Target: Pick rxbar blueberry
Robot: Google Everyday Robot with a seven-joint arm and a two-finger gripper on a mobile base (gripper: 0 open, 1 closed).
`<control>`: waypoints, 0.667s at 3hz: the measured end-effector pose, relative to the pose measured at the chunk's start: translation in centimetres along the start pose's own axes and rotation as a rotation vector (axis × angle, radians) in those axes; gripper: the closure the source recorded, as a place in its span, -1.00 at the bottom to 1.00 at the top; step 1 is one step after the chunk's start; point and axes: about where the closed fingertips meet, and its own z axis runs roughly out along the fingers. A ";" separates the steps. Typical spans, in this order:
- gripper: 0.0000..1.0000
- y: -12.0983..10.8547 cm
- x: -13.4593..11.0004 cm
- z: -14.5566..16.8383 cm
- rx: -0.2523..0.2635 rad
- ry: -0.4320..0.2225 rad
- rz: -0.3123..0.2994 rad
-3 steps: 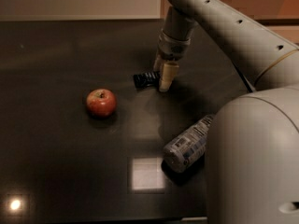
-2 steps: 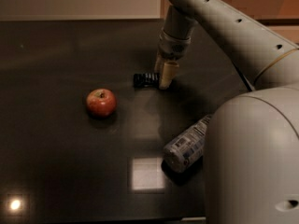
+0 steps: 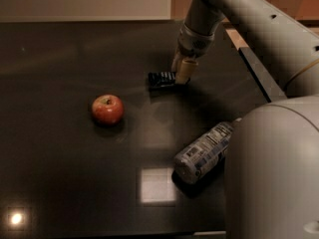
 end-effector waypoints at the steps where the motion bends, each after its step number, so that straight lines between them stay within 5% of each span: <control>1: 1.00 0.9 0.6 -3.8 0.029 -0.072 0.031; 2: 1.00 2.4 0.4 -7.9 0.054 -0.147 0.035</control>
Offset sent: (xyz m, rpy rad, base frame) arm -0.0668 -0.0555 0.1289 0.2148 0.0245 -0.0222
